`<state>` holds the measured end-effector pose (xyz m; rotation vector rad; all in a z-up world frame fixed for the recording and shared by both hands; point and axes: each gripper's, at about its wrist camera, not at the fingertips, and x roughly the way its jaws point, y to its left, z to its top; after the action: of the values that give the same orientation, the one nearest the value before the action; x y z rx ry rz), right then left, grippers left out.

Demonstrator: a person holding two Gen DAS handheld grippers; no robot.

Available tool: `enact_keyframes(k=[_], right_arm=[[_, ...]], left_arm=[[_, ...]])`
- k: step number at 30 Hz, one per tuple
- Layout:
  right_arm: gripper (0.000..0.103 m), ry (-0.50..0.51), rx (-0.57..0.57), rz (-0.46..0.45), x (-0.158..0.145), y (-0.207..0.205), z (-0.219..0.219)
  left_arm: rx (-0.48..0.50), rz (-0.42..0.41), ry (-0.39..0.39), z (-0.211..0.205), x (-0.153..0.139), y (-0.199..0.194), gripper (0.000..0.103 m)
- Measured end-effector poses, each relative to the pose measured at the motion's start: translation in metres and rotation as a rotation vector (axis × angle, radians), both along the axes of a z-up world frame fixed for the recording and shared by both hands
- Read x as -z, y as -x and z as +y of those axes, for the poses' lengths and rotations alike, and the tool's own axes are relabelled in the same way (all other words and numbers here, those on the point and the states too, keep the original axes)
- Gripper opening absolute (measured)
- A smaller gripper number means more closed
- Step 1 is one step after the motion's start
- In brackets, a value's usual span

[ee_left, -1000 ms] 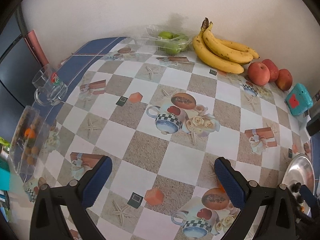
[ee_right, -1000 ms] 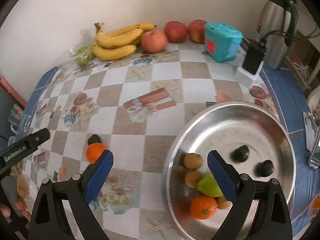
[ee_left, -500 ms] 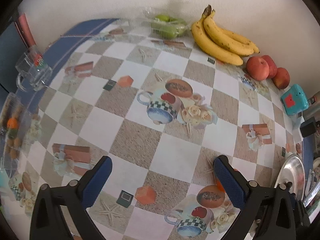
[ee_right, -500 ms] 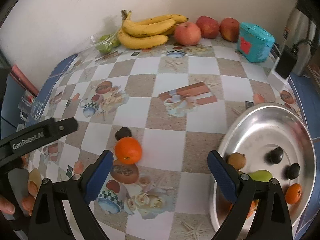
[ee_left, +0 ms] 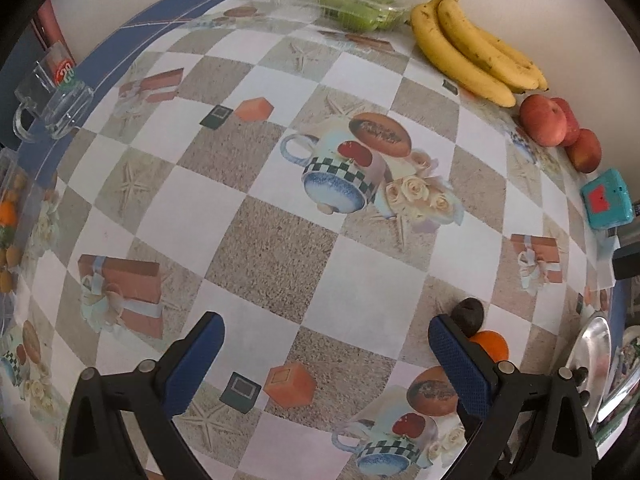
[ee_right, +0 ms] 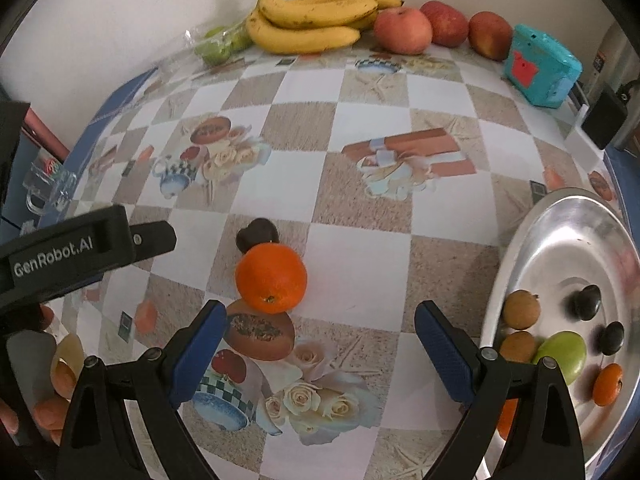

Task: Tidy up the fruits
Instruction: 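Close the right gripper on the mandarin while the left gripper approaches the dark plum, then close the left gripper on the dark plum while the right gripper holds the mandarin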

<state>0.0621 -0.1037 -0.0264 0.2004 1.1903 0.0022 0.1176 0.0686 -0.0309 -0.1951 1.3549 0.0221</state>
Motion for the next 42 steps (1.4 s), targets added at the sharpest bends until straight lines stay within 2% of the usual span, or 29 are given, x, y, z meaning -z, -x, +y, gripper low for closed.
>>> enact_keyframes(k=[5, 15, 19, 26, 34, 42], right_arm=[[0.095, 0.01, -0.013, 0.023, 0.01, -0.005, 0.004], [0.094, 0.033, -0.069, -0.001, 0.011, -0.012, 0.019], [0.079, 0.032, -0.072, -0.01, 0.012, -0.014, 0.021], [0.068, 0.024, -0.077, -0.018, 0.012, -0.016, 0.025], [0.049, 0.018, -0.083, -0.026, 0.011, -0.016, 0.028], [0.04, -0.007, -0.085, -0.029, 0.01, -0.014, 0.026]], left_arm=[[0.007, 0.015, -0.004, -0.002, 0.006, -0.004, 0.103], [-0.008, 0.034, -0.005, 0.003, 0.014, -0.004, 0.103], [-0.007, 0.03, -0.003, 0.004, 0.016, -0.005, 0.103], [-0.006, 0.028, -0.003, 0.004, 0.013, -0.005, 0.103], [-0.007, 0.027, -0.003, 0.003, 0.012, -0.004, 0.103], [-0.008, 0.026, -0.003, 0.003, 0.012, -0.004, 0.103]])
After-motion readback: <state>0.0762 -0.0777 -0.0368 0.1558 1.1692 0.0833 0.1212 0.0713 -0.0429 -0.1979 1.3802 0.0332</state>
